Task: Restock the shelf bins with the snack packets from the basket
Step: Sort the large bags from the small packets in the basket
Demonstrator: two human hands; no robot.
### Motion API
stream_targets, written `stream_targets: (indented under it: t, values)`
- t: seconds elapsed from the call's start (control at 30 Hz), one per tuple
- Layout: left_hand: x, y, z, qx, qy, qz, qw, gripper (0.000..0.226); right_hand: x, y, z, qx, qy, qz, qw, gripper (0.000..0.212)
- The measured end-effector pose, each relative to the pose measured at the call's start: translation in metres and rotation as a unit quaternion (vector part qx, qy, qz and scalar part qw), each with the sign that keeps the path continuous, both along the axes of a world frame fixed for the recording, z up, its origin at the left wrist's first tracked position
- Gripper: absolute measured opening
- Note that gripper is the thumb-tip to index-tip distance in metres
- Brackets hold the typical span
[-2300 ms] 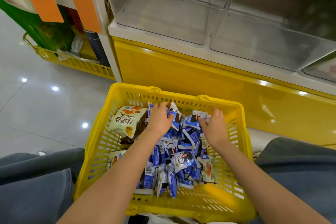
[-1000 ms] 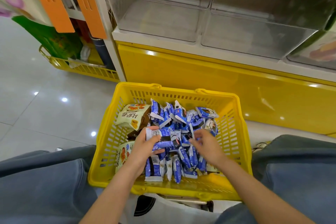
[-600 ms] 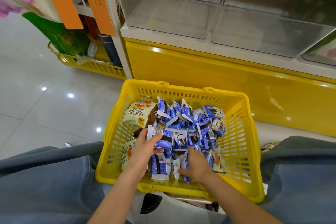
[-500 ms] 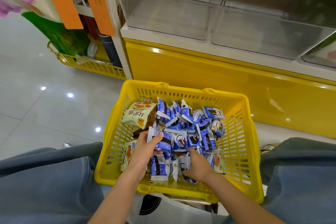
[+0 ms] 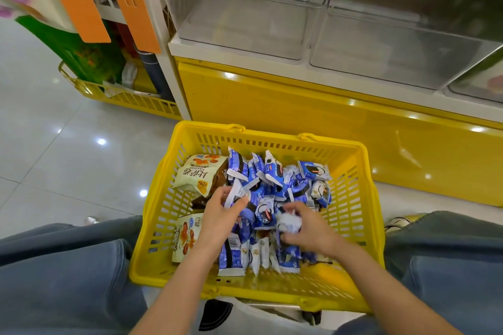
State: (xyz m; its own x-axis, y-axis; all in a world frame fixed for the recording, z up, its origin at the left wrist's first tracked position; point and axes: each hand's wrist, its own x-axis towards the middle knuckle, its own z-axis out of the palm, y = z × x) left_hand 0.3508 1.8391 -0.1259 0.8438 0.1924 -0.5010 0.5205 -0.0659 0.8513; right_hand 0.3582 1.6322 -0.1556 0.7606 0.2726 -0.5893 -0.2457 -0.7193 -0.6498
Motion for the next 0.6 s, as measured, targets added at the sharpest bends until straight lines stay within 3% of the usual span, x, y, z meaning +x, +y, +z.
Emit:
stream_targets:
  t: [0.1, 0.17, 0.27, 0.4, 0.5, 0.57, 0.6]
  values:
    - [0.032, -0.024, 0.002, 0.061, -0.043, -0.066, 0.995, 0.021, 0.027, -0.019, 0.018, -0.014, -0.097, -0.116, 0.988, 0.05]
    - [0.053, -0.05, 0.0, 0.092, -0.065, -0.124, 0.986, 0.027, 0.041, -0.033, 0.024, -0.075, -0.139, -0.146, 0.977, 0.049]
    - [0.074, -0.083, -0.01, 0.137, -0.039, -0.218, 0.966, 0.041, 0.05, -0.051, 0.022, -0.147, -0.113, -0.103, 0.977, 0.054]
    - [0.08, -0.095, -0.01, 0.156, -0.014, -0.271, 0.95, 0.042, 0.049, -0.06, 0.017, -0.199, -0.069, -0.052, 0.976, 0.047]
    - [0.075, -0.072, 0.004, 0.179, -0.108, -0.271, 0.94, 0.039, 0.042, -0.051, 0.022, -0.231, -0.2, -0.031, 0.952, 0.042]
    - [0.063, -0.041, 0.015, 0.234, -0.184, -0.24, 0.924, 0.035, 0.037, -0.032, 0.027, -0.185, -0.295, -0.025, 0.937, 0.034]
    - [0.056, -0.023, 0.021, 0.273, -0.216, -0.213, 0.913, 0.032, 0.034, -0.019, 0.029, -0.15, -0.3, -0.016, 0.942, 0.031]
